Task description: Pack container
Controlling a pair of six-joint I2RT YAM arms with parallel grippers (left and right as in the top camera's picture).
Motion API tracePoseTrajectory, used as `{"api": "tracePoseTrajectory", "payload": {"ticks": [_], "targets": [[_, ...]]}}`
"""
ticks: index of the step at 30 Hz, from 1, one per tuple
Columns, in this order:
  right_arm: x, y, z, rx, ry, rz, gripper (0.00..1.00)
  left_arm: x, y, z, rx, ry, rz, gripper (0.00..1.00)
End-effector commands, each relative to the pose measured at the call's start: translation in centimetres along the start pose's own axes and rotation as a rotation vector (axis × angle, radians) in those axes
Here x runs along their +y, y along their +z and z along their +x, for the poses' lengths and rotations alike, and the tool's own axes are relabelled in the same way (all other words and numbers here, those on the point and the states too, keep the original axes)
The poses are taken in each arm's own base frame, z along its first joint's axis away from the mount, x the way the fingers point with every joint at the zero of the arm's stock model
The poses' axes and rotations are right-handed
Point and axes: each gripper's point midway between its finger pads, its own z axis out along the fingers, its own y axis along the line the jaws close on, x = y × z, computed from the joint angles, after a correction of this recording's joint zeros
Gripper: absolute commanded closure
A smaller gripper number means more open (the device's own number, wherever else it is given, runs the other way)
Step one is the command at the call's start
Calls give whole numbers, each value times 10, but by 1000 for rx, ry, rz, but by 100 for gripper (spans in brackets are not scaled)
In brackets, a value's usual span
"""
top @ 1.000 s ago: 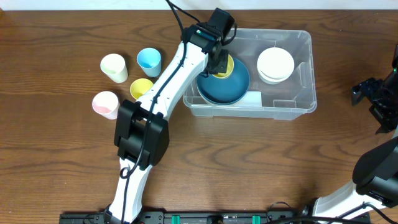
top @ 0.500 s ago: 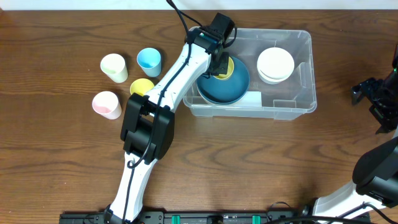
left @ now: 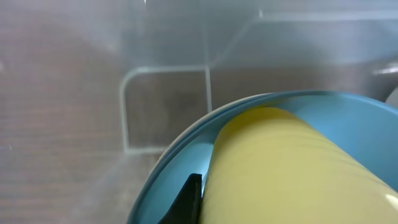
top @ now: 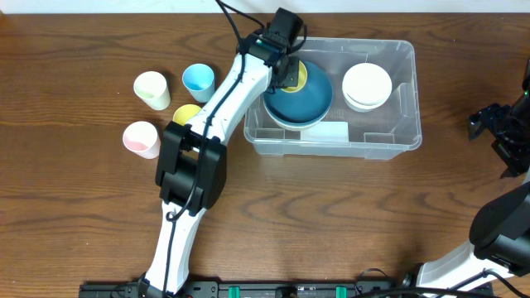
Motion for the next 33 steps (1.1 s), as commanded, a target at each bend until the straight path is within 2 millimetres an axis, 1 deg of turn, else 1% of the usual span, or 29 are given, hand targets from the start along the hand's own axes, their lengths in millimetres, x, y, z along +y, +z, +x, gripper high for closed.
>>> {"api": "tracePoseTrajectory", "payload": {"ticks": [1, 5, 11, 13, 16, 19, 22, 24, 26, 27, 29, 30, 31, 33], "targets": [[-2, -1, -1, -10, 13, 6, 1, 4, -3, -13, -43, 4, -4, 94], [-2, -1, -1, -10, 13, 6, 1, 1, -3, -19, -68, 13, 6, 94], [-2, -1, -1, -10, 13, 6, 1, -1, -6, -19, -69, 21, 17, 94], [-2, -1, -1, -10, 13, 6, 1, -2, -10, -21, -76, 21, 20, 94], [-2, -1, -1, -10, 13, 6, 1, -4, -26, -30, -108, 20, 32, 94], [-2, -1, -1, -10, 13, 6, 1, -5, -43, -32, -117, 19, 35, 94], [-2, -1, -1, -10, 13, 6, 1, -9, -69, -34, -136, 26, 46, 94], [-2, -1, -1, -10, 13, 6, 1, -14, -93, -38, -167, 41, 61, 94], [-2, -1, -1, -10, 13, 6, 1, -19, -123, -43, -213, 57, 81, 94], [-2, -1, -1, -10, 13, 6, 1, -22, -141, -45, -239, 59, 93, 94], [-2, -1, -1, -10, 13, 6, 1, -24, -175, -45, -275, 63, 111, 94], [-2, -1, -1, -10, 13, 6, 1, -24, -195, -39, -279, 67, 116, 94], [-2, -1, -1, -10, 13, 6, 1, -22, -208, -33, -275, 70, 117, 94], [-2, -1, -1, -10, 13, 6, 1, -15, -234, -12, -239, 77, 106, 94]]}}
